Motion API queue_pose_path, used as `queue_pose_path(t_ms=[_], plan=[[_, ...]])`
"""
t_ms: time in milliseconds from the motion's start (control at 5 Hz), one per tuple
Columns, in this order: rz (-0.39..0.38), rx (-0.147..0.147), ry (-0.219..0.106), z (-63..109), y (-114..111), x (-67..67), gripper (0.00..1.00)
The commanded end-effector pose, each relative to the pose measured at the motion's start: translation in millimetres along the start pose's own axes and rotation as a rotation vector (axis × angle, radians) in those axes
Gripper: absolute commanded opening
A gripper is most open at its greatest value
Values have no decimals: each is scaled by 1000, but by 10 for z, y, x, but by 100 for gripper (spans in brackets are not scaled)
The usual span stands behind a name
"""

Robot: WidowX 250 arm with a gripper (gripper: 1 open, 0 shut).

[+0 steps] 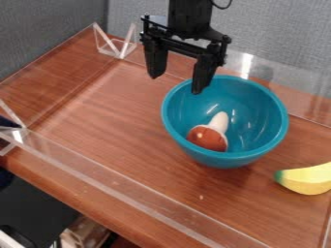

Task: Remove the mushroom from inside the blue bowl and put it on the table

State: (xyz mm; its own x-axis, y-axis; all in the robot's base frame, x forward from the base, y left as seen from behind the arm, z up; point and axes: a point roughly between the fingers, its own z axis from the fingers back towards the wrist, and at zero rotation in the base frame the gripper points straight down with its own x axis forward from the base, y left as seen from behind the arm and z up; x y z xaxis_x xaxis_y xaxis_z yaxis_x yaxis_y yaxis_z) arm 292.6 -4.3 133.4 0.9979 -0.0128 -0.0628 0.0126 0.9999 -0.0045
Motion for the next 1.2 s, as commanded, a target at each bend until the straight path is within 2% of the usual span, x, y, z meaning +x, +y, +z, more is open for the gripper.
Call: queue_pose_path(t_ms=[0,200,800,1000], plan=[[3,2,-4,-51,-2,40,100],[-11,5,-15,-180,-68,44,100],[3,-53,-17,-416,-127,140,100],[-2,-51,-39,-502,-141,198,100]])
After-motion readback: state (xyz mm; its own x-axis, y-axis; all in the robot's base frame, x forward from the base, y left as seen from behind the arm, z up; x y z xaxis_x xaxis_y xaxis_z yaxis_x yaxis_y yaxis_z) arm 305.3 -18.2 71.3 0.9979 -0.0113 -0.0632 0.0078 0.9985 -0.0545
